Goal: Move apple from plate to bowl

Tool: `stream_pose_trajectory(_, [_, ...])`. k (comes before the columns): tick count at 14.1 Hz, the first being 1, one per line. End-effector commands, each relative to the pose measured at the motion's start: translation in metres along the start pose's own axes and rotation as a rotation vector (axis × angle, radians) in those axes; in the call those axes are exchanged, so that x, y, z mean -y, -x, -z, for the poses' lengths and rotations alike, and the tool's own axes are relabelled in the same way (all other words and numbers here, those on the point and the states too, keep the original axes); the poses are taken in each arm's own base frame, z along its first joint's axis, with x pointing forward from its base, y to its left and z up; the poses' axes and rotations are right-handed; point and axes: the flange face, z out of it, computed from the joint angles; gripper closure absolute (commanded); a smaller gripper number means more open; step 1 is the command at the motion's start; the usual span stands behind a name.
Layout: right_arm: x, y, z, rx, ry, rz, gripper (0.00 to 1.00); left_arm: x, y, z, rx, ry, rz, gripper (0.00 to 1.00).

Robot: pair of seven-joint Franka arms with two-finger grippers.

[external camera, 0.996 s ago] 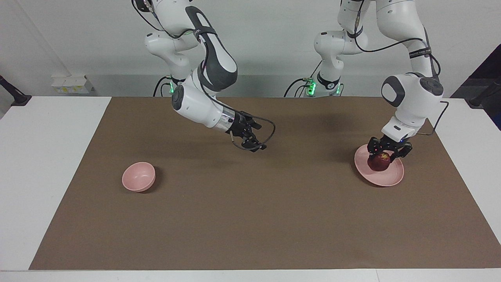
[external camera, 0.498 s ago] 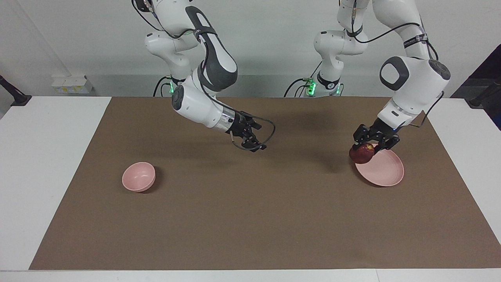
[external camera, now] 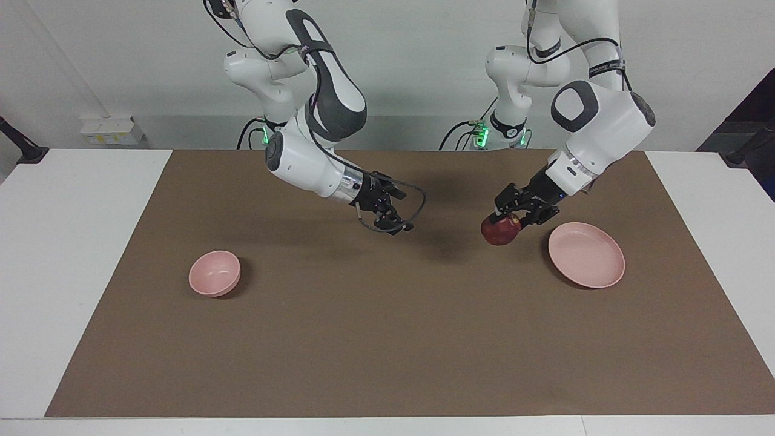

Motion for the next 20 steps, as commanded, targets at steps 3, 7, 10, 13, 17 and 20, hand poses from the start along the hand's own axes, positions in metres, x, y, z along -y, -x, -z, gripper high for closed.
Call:
stream_pose_trajectory(3, [0.000,0.008,-0.006,0.059,-0.059,-0.061,0.00,-0.044,0.014,-0.012,0.004,0.162,0.072,1.00])
stream_pose_trajectory(7, [-0.006,0.012,-0.016,0.088,-0.058,-0.048,0.00,-0.079,0.023,-0.026,-0.041,0.214,0.130,1.00])
stream_pose_trajectory(10, [-0.003,0.013,-0.014,0.135,-0.103,-0.026,0.00,-0.095,0.032,-0.035,-0.020,0.220,0.143,1.00])
stream_pose_trajectory(13, [-0.003,0.014,-0.014,0.147,-0.111,0.013,0.00,-0.105,0.038,-0.039,-0.005,0.222,0.152,1.00])
stream_pose_trajectory(17, [0.008,0.011,-0.001,0.180,-0.111,0.036,0.00,-0.106,0.049,-0.042,0.022,0.216,0.167,1.00])
stream_pose_trajectory(20, [0.011,0.011,0.003,0.186,-0.118,0.032,0.00,-0.108,0.051,-0.044,0.029,0.216,0.174,1.00])
